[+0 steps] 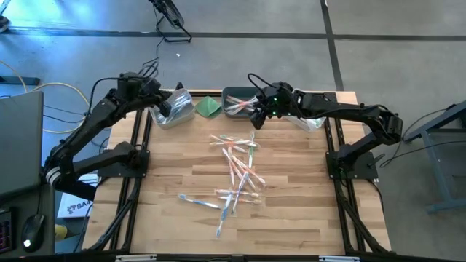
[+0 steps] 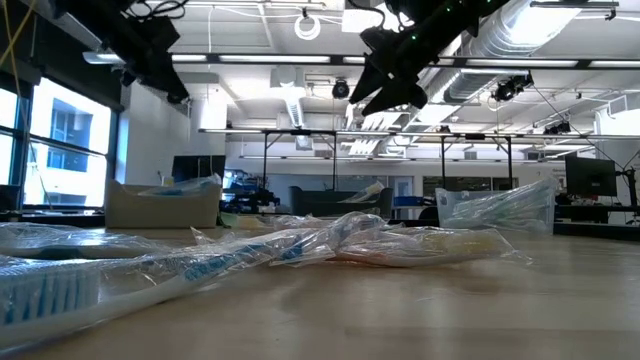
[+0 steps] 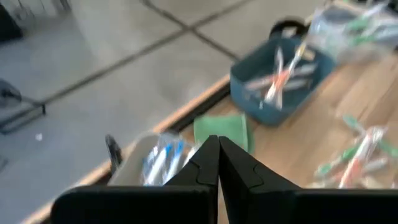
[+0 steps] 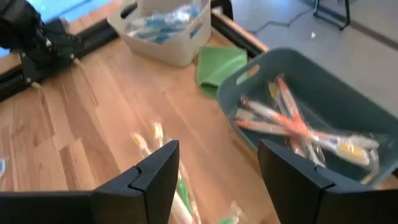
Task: Pick & Place Toothbrushes
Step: Put the orange toothbrush into the blue bin
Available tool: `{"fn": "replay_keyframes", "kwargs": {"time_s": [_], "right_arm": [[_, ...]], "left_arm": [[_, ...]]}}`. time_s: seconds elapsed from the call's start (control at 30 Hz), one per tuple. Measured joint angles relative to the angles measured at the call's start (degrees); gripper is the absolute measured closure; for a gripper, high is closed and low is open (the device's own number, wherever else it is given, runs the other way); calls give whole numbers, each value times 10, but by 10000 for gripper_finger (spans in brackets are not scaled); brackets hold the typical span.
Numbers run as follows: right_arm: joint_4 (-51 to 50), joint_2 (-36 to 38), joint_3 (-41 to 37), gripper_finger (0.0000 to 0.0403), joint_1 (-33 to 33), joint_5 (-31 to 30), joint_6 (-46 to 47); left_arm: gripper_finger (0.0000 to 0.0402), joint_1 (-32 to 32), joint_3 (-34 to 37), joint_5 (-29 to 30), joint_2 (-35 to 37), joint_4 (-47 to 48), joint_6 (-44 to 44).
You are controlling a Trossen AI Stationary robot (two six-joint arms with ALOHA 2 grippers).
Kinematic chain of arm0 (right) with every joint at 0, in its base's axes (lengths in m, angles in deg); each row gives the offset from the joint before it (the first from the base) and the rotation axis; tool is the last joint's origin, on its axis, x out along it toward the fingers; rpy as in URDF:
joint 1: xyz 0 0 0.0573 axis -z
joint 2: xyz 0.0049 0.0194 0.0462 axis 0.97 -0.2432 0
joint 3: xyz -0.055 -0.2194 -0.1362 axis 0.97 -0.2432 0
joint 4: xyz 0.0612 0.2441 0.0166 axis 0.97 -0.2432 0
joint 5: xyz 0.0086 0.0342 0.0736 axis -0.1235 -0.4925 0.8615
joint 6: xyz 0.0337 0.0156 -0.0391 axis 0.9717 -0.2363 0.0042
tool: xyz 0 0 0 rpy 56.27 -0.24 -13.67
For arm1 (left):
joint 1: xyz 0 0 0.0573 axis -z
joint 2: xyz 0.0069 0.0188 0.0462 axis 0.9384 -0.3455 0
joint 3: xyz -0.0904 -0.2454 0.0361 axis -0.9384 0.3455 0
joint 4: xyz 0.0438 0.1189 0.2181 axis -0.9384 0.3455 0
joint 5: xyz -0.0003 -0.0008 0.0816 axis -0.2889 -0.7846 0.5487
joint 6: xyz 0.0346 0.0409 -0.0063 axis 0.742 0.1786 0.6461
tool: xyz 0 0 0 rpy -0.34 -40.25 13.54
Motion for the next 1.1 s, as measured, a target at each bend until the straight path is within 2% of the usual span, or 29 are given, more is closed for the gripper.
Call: {"fn": "replay_keyframes", "kwargs": {"time_s": [0.1, 0.27, 0.77, 0.93, 1.1], "right_arm": [[28, -1, 0, 192, 0, -9, 1], [41, -1, 0, 192, 0, -7, 0], [17, -1, 0, 192, -3, -8, -1], [17, -1, 0, 192, -3, 28, 2], [20, -1, 0, 192, -3, 34, -2]], "left_arm": [[401, 0, 0, -8, 8, -25, -17], [401, 0, 0, -60, 9, -52, -23], [401, 0, 0, -64, 12, -56, -79], [401, 0, 0, -64, 12, -86, -88], [401, 0, 0, -96, 12, -88, -88]]}}
